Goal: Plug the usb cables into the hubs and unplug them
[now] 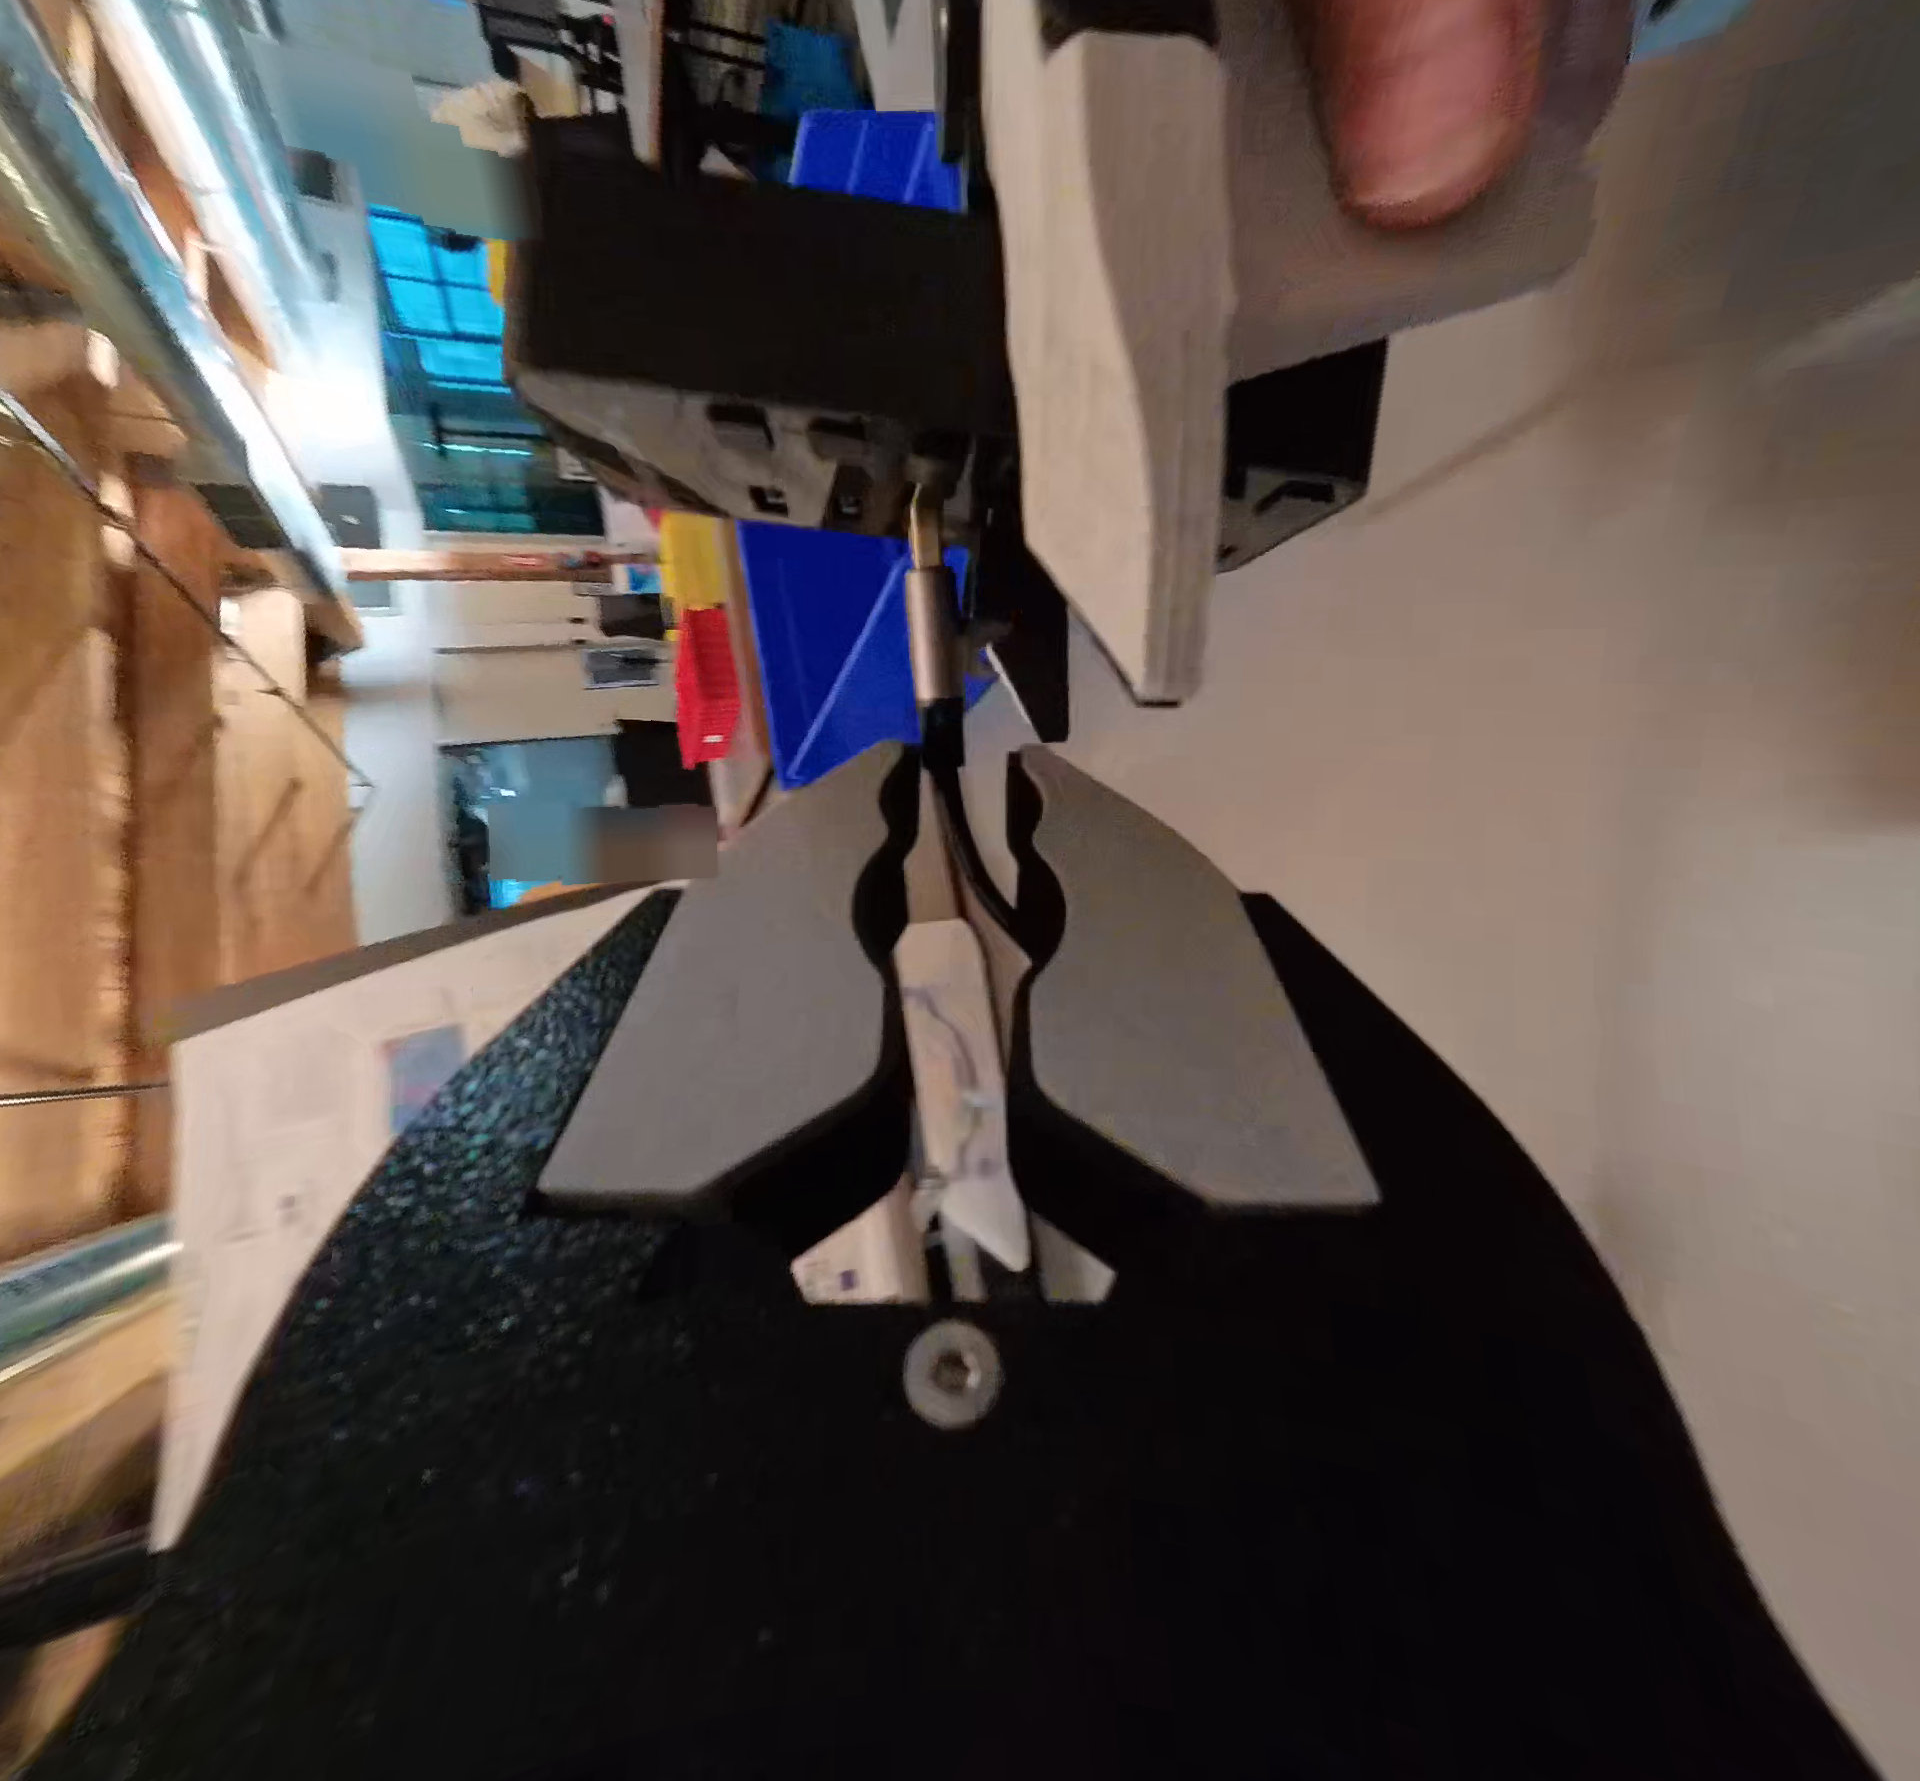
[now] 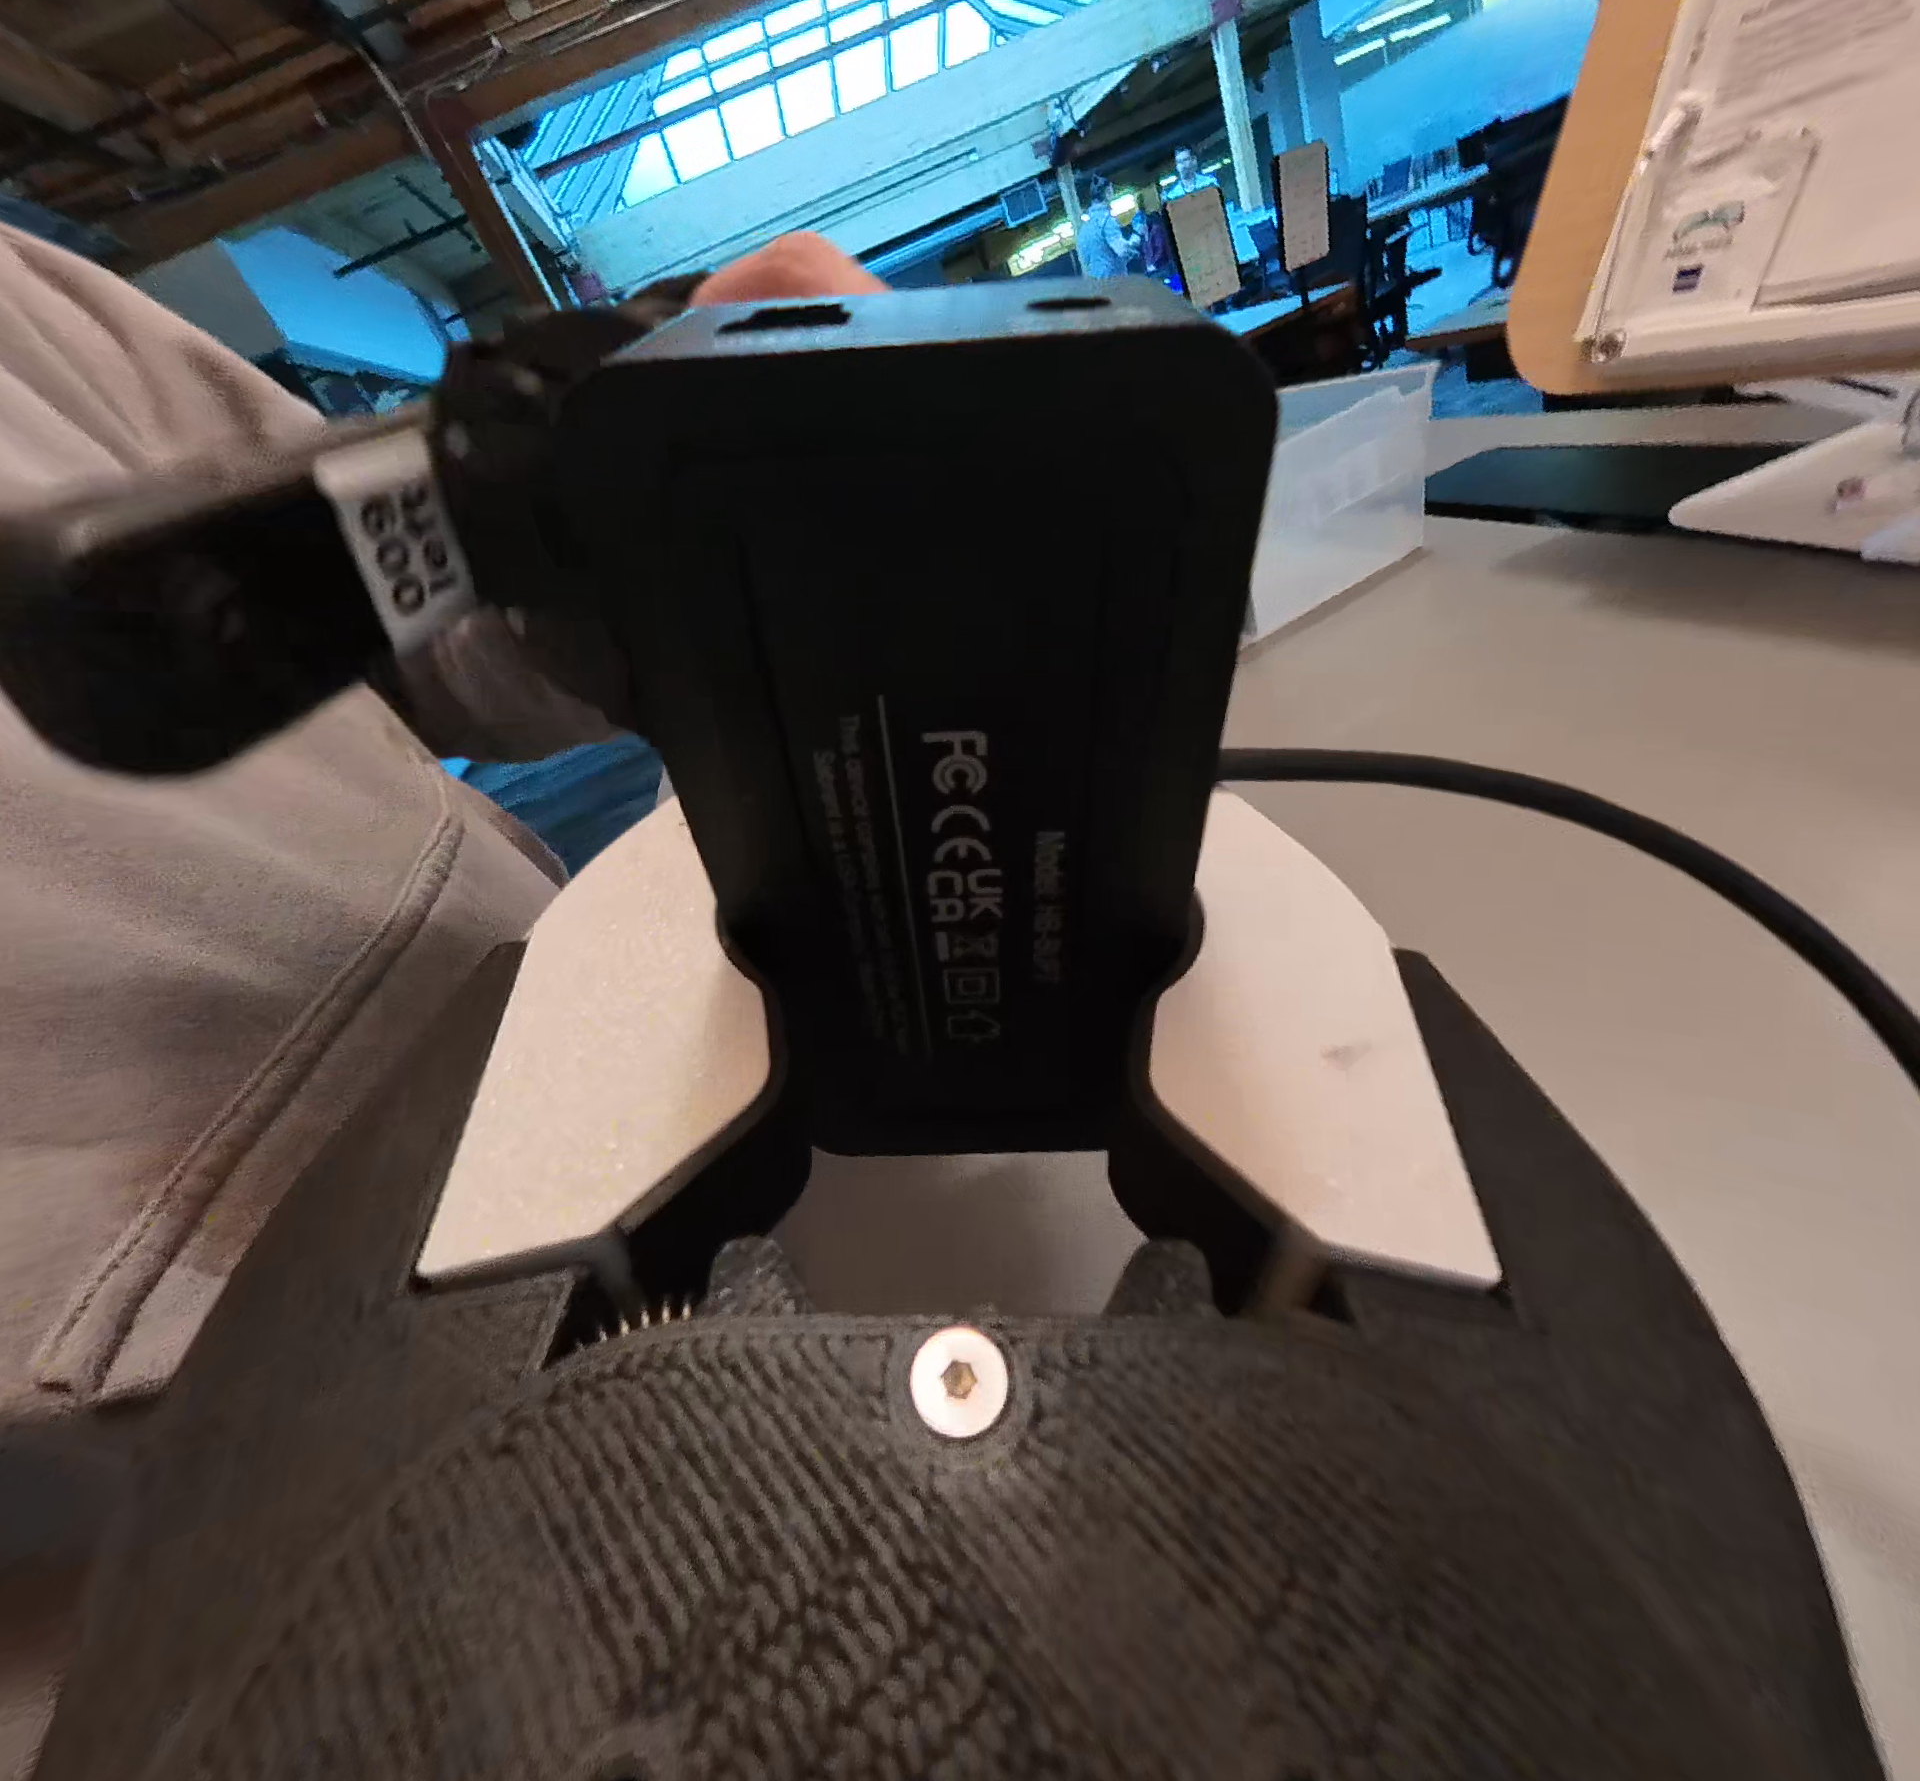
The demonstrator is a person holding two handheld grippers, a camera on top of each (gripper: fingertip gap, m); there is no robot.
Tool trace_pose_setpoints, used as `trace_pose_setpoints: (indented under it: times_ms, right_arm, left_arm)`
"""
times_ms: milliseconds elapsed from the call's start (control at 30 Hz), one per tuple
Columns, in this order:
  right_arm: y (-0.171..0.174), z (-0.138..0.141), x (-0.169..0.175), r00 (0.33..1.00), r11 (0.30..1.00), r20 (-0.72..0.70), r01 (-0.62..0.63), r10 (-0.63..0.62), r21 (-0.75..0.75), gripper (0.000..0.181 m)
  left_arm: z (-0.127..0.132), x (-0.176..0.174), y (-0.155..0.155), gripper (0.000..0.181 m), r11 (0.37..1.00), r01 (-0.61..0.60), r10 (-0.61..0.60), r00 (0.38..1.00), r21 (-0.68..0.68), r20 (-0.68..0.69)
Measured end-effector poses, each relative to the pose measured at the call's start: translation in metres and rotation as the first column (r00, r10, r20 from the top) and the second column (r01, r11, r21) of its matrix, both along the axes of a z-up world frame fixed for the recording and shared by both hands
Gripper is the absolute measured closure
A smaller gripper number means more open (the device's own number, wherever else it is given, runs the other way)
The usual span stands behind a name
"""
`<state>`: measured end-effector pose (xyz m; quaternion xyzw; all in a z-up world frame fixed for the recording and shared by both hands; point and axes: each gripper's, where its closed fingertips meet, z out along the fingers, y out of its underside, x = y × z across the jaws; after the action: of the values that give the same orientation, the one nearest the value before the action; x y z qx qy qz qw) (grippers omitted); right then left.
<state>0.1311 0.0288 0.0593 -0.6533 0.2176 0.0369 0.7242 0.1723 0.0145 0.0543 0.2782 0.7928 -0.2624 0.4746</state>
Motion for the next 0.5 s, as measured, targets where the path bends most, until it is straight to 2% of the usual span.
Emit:
trace_pose_setpoints:
  times_ms: [67, 133, 167, 233, 267, 333, 367, 400, 500]
  right_arm:
    - [0.001, 0.003, -0.002, 0.999, 1.0, 0.032, -0.003, 0.003, -0.001, 0.107]
    - [0.0, 0.006, -0.004, 0.999, 1.0, 0.044, -0.011, 0.01, 0.018, 0.107]
    - [0.0, 0.007, -0.004, 0.999, 1.0, 0.051, -0.012, 0.011, 0.025, 0.107]
    - [0.001, 0.008, -0.008, 0.997, 0.999, 0.07, -0.028, 0.026, 0.029, 0.107]
    - [0.002, 0.008, -0.008, 0.996, 0.999, 0.083, -0.027, 0.025, 0.018, 0.107]
    - [0.005, 0.006, -0.012, 0.993, 0.999, 0.107, -0.048, 0.05, -0.016, 0.107]
    - [0.007, 0.005, -0.013, 0.991, 0.998, 0.119, -0.049, 0.053, -0.034, 0.107]
    - [0.009, 0.005, -0.014, 0.99, 0.997, 0.13, -0.054, 0.06, -0.048, 0.107]
    - [0.013, 0.002, -0.018, 0.985, 0.994, 0.152, -0.069, 0.08, -0.08, 0.107]
  left_arm:
    - [0.0, 0.002, 0.005, 0.164, 0.999, -0.036, 0.029, 0.985, -0.037, -0.172]
    - [-0.002, -0.005, 0.01, 0.159, 0.996, -0.045, 0.012, 0.917, -0.073, -0.399]
    - [0.0, -0.01, 0.01, 0.157, 0.992, -0.055, -0.014, 0.85, -0.115, -0.526]
    - [0.009, -0.025, 0.009, 0.153, 0.973, -0.084, -0.11, 0.65, -0.215, -0.752]
    - [0.016, -0.028, 0.008, 0.155, 0.957, -0.11, -0.163, 0.557, -0.267, -0.814]
    - [0.022, -0.034, 0.007, 0.157, 0.936, -0.14, -0.239, 0.417, -0.322, -0.877]
    - [0.021, -0.034, 0.008, 0.159, 0.933, -0.153, -0.249, 0.379, -0.325, -0.891]
    - [0.017, -0.035, 0.009, 0.166, 0.936, -0.15, -0.248, 0.356, -0.317, -0.901]
    - [0.012, -0.036, 0.01, 0.175, 0.935, -0.152, -0.253, 0.353, -0.321, -0.901]
